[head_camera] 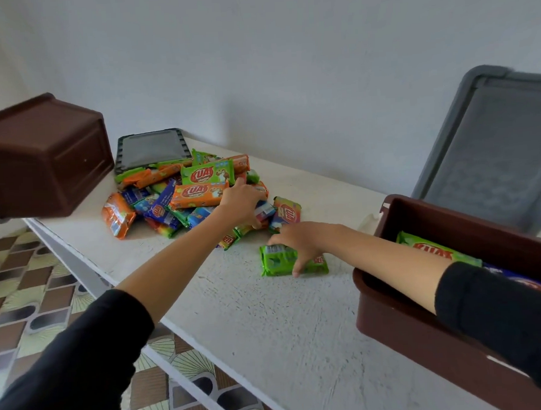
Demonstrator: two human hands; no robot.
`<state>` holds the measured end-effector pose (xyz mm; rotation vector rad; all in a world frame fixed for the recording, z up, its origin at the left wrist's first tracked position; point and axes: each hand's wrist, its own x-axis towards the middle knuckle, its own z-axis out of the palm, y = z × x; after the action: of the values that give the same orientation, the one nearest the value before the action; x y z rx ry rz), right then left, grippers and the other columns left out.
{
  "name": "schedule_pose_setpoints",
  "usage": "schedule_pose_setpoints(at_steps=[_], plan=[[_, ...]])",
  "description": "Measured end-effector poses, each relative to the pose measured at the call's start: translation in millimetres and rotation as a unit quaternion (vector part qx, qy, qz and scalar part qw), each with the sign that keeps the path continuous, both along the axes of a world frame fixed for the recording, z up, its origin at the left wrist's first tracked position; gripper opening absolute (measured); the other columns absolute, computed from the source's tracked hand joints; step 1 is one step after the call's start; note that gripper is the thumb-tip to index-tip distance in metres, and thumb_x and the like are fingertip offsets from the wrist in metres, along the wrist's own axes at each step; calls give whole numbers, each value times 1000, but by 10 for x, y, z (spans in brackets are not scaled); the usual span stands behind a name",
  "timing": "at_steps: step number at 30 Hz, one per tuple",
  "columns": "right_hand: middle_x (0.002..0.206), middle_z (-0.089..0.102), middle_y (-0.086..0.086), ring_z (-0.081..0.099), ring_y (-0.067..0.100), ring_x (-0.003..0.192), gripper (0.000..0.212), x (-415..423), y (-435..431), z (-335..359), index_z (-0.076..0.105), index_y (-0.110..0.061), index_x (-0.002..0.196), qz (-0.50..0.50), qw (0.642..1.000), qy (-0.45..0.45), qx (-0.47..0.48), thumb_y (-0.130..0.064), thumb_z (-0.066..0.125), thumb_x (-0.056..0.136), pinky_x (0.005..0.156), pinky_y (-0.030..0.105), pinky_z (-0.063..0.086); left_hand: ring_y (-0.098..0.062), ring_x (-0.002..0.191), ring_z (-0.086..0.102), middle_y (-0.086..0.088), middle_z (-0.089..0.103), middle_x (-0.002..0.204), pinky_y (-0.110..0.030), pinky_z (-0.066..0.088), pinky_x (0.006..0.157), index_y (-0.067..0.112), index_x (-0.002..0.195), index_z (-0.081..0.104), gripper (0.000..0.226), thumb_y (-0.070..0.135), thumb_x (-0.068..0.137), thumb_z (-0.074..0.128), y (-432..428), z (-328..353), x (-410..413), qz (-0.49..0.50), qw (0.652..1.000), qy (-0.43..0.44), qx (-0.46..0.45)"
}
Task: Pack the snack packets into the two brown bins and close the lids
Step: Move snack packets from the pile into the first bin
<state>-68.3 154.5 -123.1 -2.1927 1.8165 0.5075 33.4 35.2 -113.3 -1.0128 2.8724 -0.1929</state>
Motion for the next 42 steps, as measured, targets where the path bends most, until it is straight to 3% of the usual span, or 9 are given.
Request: schedule_pose_setpoints(at_steps=[5, 9, 15, 18, 21, 24, 31, 35, 42], plan=[[132, 48, 9, 48, 22, 115, 81, 11, 3, 11, 32, -11, 141, -38, 999, -22, 12, -31, 75, 75, 86, 25, 38, -26, 121, 37, -5, 54, 124, -35, 42, 88, 24, 135, 44, 70, 44, 74, 71, 18, -49, 13, 6, 999, 43, 8], [139, 44, 8, 45, 23, 122, 83, -51, 20, 67, 33, -12, 141, -96, 995, -12, 2, -35, 75, 74, 94, 29, 39, -27, 117, 40, -5, 56, 121, -35, 42, 88, 24, 133, 48, 69, 43, 71, 74, 23, -24, 32, 21, 995, 89, 37], [128, 48, 12, 49, 27, 115, 84, -290, 46, 219, 40, -15, 136, -251, 958, -16, -136, -32, 81, 66, 92, 33, 43, -21, 101, 53, -4, 63, 109, -26, 39, 72, 20, 128, 54, 68, 42, 68, 78, 12, 166, 37, 11, 981, 180, 68], [129, 46, 14, 46, 29, 117, 85, -477, 125, 441, 39, -18, 136, -300, 932, -32, -203, -33, 82, 65, 91, 35, 42, -20, 100, 54, -5, 63, 110, -25, 40, 72, 20, 127, 55, 66, 38, 67, 79, 61, 368, -15, -12, 976, 204, 70], [127, 46, 16, 48, 32, 115, 81, -679, 276, 783, 42, -18, 135, -330, 902, -41, -274, -32, 81, 65, 81, 32, 39, -17, 93, 54, -5, 63, 112, -25, 42, 74, 22, 127, 54, 66, 33, 67, 78, 173, 578, -145, -57, 971, 220, 73], [126, 49, 14, 48, 31, 115, 77, -870, 519, 1120, 44, -19, 133, -357, 882, -35, -305, -33, 79, 66, 78, 31, 37, -20, 99, 53, -4, 62, 113, -31, 45, 78, 27, 126, 54, 64, 35, 67, 78, 344, 754, -349, -124, 967, 213, 63], [135, 50, 10, 47, 29, 120, 81, -1097, 1463, 1408, 41, -19, 137, -424, 860, 0, -284, -33, 80, 67, 89, 35, 43, -11, 94, 50, 1, 60, 115, -27, 43, 78, 30, 124, 55, 59, 34, 69, 76, 967, 1053, -840, -303, 925, 214, 85], [133, 51, 12, 50, 30, 116, 82, -1085, 2005, 1379, 39, -17, 139, -460, 860, 27, -221, -32, 79, 69, 82, 30, 39, -12, 98, 52, 3, 59, 116, -25, 43, 81, 28, 124, 55, 65, 43, 63, 71, 1360, 1083, -1055, -397, 892, 157, 148], [139, 46, 10, 47, 27, 121, 81, -1118, 2554, 1068, 38, -21, 139, -499, 859, 8, -117, -27, 79, 69, 89, 29, 40, -15, 96, 53, -3, 59, 113, -18, 43, 81, 23, 124, 55, 62, 28, 67, 79, 1817, 817, -1423, -492, 844, 73, 202]])
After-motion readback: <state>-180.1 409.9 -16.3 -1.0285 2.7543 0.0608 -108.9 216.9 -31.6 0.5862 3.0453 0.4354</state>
